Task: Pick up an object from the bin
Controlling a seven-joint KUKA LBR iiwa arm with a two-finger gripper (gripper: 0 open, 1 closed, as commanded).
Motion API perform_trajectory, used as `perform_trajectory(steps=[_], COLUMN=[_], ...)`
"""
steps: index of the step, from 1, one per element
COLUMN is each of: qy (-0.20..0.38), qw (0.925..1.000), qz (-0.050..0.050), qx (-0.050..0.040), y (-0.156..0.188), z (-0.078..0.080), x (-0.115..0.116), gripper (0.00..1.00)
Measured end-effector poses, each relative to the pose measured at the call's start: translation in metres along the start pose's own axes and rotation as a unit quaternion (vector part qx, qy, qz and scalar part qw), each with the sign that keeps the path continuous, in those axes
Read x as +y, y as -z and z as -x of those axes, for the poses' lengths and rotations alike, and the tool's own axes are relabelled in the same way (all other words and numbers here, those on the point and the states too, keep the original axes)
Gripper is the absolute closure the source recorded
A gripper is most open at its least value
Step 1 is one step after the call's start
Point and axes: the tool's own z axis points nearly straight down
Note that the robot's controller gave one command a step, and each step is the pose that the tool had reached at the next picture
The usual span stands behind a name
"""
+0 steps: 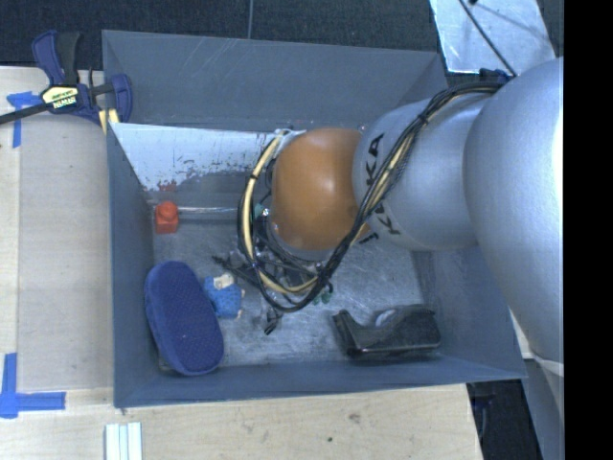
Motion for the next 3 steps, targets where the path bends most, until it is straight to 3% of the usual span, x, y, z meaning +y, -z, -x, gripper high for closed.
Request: perform_trajectory(steps=[1, 2, 3], qy=[0.235, 0.233, 0.287], qw=[0.972, 0.9725, 0.9579], qz=[0.0, 0.0, -0.001], qx=[-0.0011, -0.0004, -0.0013], y=[-0.016, -0.016, 0.118], z=[0.065, 0.065, 0.04], x=[0.054, 0.053, -0.082], gripper=[0.0, 1.0, 1.0])
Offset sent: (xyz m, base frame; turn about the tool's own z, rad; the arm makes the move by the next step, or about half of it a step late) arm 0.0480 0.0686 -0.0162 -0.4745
